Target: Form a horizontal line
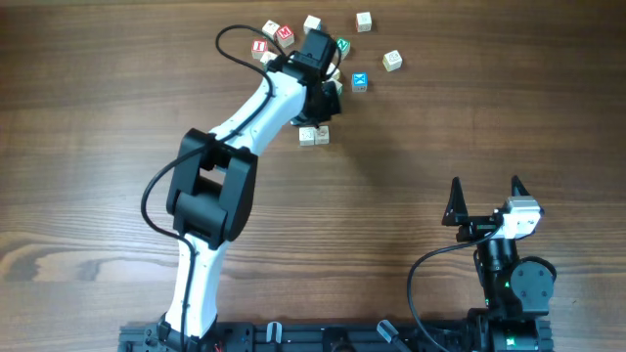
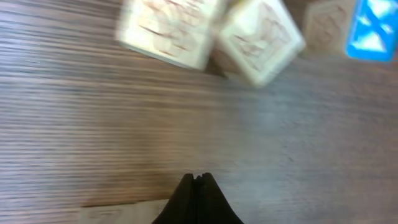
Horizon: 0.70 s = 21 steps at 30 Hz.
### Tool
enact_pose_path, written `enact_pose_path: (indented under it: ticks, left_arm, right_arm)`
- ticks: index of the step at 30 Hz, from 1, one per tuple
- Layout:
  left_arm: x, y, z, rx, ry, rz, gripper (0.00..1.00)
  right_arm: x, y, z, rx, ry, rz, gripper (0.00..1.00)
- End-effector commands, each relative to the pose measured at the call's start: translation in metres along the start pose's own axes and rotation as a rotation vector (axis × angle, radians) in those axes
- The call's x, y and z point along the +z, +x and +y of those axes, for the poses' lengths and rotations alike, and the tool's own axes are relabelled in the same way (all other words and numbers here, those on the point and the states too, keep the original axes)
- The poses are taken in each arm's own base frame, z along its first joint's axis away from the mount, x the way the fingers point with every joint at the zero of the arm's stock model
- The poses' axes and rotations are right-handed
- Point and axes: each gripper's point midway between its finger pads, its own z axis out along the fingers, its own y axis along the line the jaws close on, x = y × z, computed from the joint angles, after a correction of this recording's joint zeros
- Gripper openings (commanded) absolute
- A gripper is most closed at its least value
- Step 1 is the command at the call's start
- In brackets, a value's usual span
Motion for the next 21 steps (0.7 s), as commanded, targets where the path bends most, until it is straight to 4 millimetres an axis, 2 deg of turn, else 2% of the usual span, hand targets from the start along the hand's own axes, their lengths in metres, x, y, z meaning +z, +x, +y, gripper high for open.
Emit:
enact_pose_path:
  ticks: [1,7,21]
  left_arm:
    - [0.007,0.018,-0.02,0.084,0.021,0.027,0.04]
    - [0.007,0.027,-0.025,0.099,0.017,0.043,0.04]
    - [0.006,0.037,-0.007,0.093,-0.065,0.079,0.04]
  right_arm:
    - [-0.001,-0.003,0.002,-0.014,-0.015,-0.012,1.0]
    - [-0.001,-0.003,0.002,-0.014,-0.015,-0.012,1.0]
    - [-0.001,-0.003,0.002,-0.014,-0.015,-0.012,1.0]
